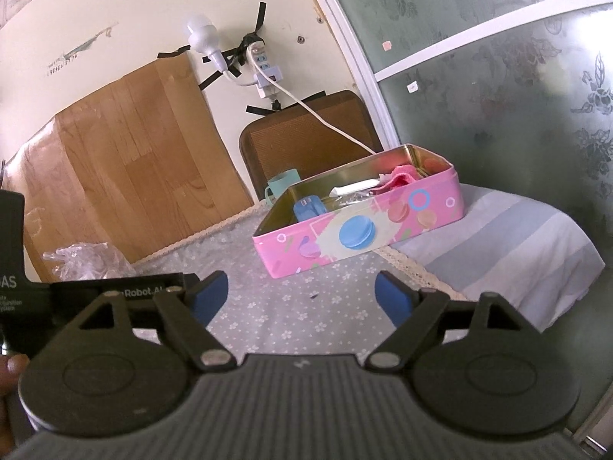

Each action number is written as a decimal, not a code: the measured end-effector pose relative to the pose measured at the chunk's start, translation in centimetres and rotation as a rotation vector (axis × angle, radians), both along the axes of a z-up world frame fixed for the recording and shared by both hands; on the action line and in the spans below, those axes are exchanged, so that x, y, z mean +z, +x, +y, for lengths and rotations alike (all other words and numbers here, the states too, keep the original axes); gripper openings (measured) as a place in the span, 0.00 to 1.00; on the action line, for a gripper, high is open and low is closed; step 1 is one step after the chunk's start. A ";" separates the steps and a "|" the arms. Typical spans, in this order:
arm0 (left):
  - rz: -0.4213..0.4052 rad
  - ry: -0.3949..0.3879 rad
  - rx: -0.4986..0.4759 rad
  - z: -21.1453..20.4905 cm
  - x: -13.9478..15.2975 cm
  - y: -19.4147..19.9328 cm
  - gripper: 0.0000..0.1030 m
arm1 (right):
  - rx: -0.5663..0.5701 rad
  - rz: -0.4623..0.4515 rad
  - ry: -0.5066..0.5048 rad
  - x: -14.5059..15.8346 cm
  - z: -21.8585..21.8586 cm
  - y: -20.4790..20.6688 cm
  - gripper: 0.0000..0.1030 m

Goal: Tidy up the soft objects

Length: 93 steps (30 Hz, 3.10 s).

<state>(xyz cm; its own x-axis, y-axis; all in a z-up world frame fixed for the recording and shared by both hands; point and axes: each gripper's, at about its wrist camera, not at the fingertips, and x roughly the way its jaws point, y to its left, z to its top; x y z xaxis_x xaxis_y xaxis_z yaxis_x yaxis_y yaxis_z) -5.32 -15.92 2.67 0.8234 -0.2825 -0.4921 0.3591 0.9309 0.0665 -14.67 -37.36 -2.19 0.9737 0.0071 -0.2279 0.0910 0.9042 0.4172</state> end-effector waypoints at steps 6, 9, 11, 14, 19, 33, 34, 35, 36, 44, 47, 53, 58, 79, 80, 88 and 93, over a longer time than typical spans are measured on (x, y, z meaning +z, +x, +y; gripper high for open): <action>0.025 0.003 -0.017 0.1 0.0 0.1 1.00 | 0.004 -0.001 -0.007 0.0 -0.4 0.1 0.84; 0.063 -0.019 -0.038 0.2 -0.1 0.2 1.00 | -0.002 -0.008 -0.027 0.1 -0.3 0.0 0.85; 0.082 -0.028 -0.049 0.1 -0.2 0.2 1.00 | -0.014 -0.015 -0.043 0.2 0.0 -0.1 0.85; 0.095 -0.030 -0.057 0.1 -0.3 0.2 1.00 | -0.028 -0.024 -0.053 0.2 0.2 -0.3 0.85; 0.099 -0.026 -0.063 0.1 -0.3 0.1 1.00 | -0.031 -0.026 -0.054 0.1 0.1 -0.3 0.86; 0.079 -0.025 -0.045 0.2 -0.1 -0.3 1.00 | -0.037 -0.013 -0.039 -0.2 0.0 -0.1 0.87; 0.077 -0.026 -0.045 0.3 -0.1 -0.3 1.00 | -0.037 -0.012 -0.040 -0.2 0.0 -0.1 0.87; 0.079 -0.027 -0.046 0.3 0.0 -0.3 1.00 | -0.037 -0.011 -0.041 -0.2 0.0 -0.1 0.87; 0.081 -0.027 -0.048 0.3 0.0 -0.3 1.00 | -0.037 -0.010 -0.042 -0.2 0.0 -0.1 0.87; 0.098 -0.040 -0.057 0.4 0.3 -0.3 1.00 | -0.041 -0.019 -0.051 0.0 0.3 -0.2 0.87; 0.088 -0.038 -0.048 0.5 0.5 -0.5 1.00 | -0.042 -0.020 -0.052 0.0 0.3 -0.2 0.87; 0.083 -0.056 -0.040 0.9 0.6 -0.5 1.00 | -0.040 -0.017 -0.050 0.0 0.2 -0.1 0.87; 0.079 -0.033 -0.025 0.9 0.5 -0.3 1.00 | -0.036 -0.019 -0.056 0.0 0.4 0.0 0.87; 0.096 -0.071 -0.062 1.1 0.6 -0.9 1.00 | -0.027 -0.009 -0.056 -0.1 0.6 0.1 0.88; 0.094 -0.068 -0.060 1.1 0.6 -0.9 1.00 | -0.024 -0.007 -0.057 -0.1 0.6 0.1 0.88; 0.103 -0.083 -0.048 1.5 0.8 -0.8 1.00 | -0.004 0.004 -0.068 -0.2 0.7 0.5 0.88; 0.106 -0.090 -0.038 1.9 0.7 -0.8 1.00 | 0.005 0.007 -0.066 -0.4 0.7 0.6 0.88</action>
<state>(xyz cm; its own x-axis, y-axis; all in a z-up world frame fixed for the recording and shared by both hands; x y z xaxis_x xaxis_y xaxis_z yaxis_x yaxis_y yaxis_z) -6.08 -14.04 3.37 0.7561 -0.3594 -0.5469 0.3948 0.9170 -0.0568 -14.11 -36.64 -2.55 0.9721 -0.0033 -0.2345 0.0891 0.9301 0.3562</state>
